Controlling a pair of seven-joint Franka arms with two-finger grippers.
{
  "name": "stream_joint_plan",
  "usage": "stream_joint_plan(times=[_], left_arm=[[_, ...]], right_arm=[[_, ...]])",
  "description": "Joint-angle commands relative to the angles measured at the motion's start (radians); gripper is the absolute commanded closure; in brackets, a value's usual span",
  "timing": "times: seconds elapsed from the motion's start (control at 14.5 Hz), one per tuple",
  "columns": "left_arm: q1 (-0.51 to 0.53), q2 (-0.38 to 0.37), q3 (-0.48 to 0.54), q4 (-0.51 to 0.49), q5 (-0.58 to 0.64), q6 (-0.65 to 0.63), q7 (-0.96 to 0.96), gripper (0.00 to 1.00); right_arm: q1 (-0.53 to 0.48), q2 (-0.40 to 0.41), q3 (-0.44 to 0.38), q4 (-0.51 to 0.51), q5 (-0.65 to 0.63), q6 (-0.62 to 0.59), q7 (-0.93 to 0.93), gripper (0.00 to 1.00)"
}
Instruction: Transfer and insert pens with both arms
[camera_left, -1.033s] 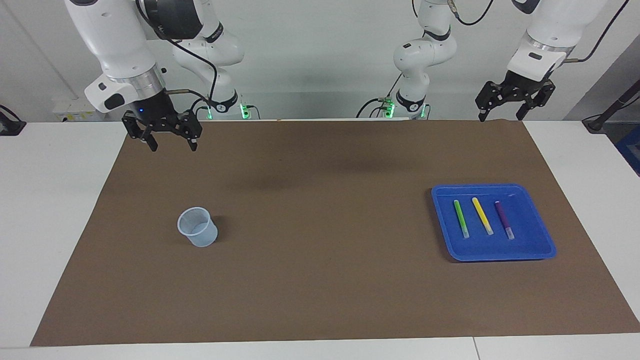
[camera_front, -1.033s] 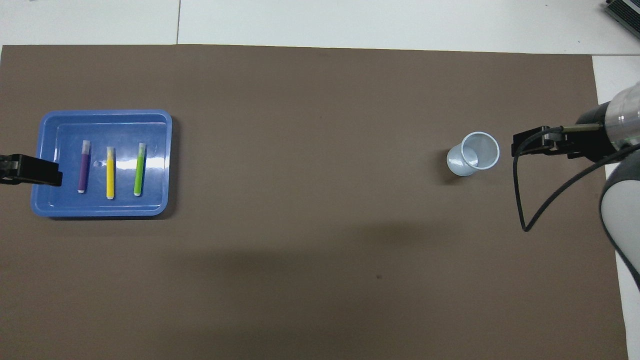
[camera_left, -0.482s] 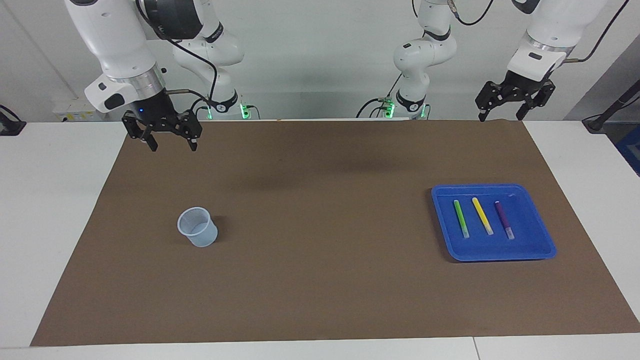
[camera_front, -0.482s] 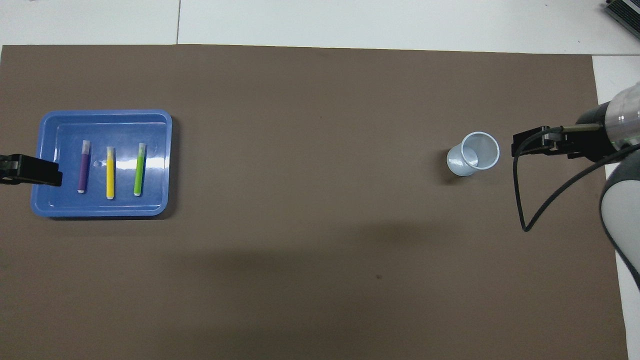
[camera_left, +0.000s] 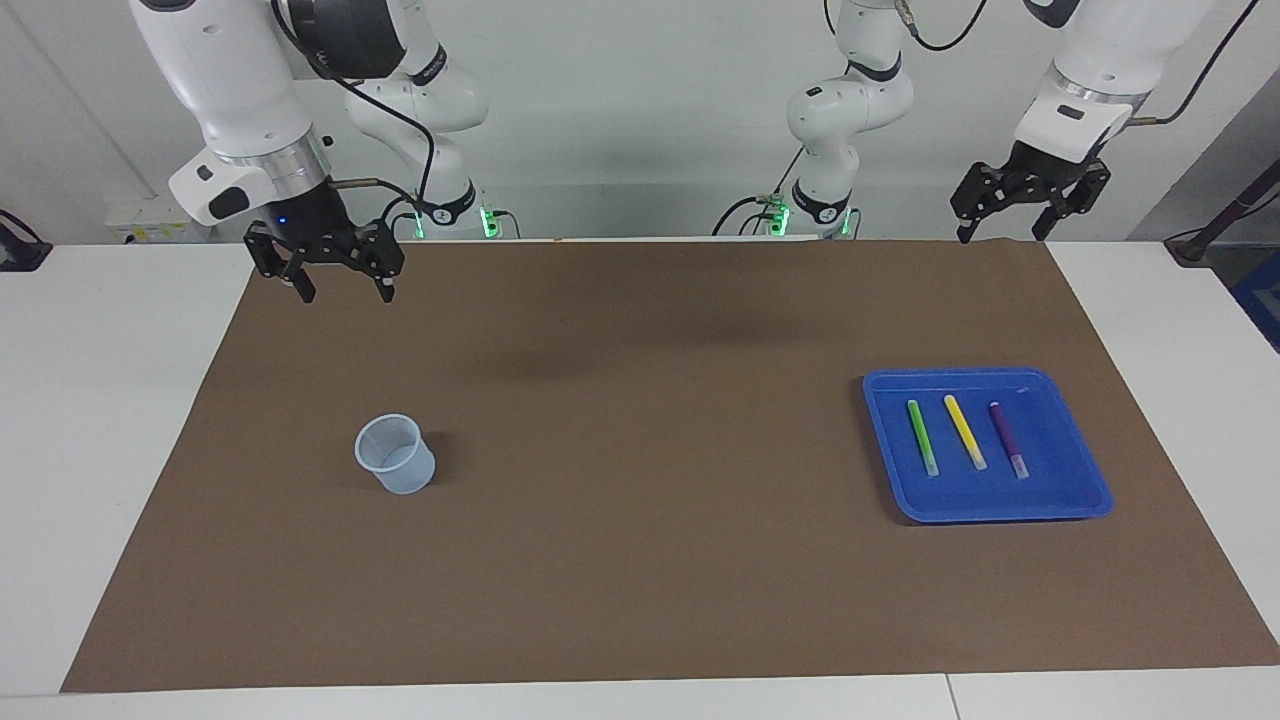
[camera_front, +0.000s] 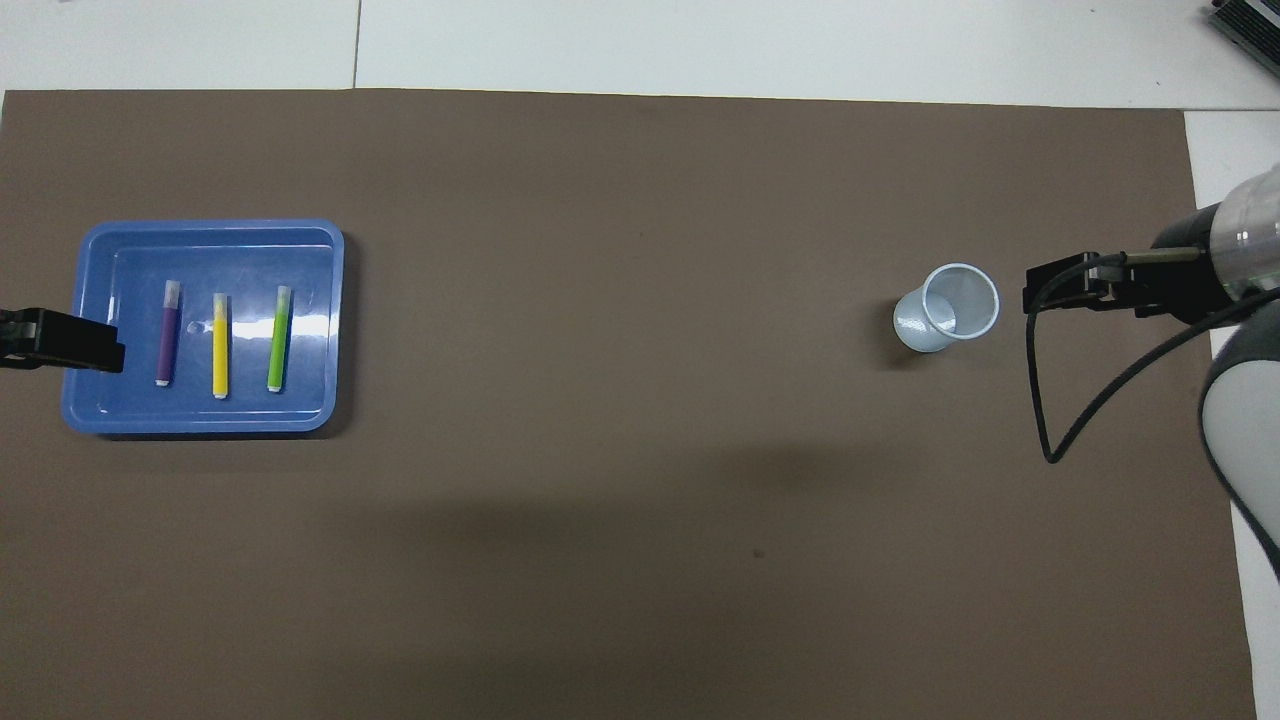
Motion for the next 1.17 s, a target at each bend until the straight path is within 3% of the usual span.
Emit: stream_joint_plan(times=[0.0,0.83,1.1], left_arm=[[-0.007,-0.028,0.009,-0.028,-0.01,0.003,-0.005,0.0],[0.005,-0.028,0.012,-0.022,-0.005,0.003,-0.004,0.0],[0.027,-0.039,0.07,-0.017,-0.002,0.032,-0.004,0.0]], right_arm=[[-0.006,-0.022,-0.003,-0.023,0.017,0.0,-0.012,0.0],[-0.006,-0.022,-0.003,-0.023,0.017,0.0,-0.012,0.0],[-0.006,-0.022,-0.003,-0.024,0.017,0.0,-0.012,0.0]])
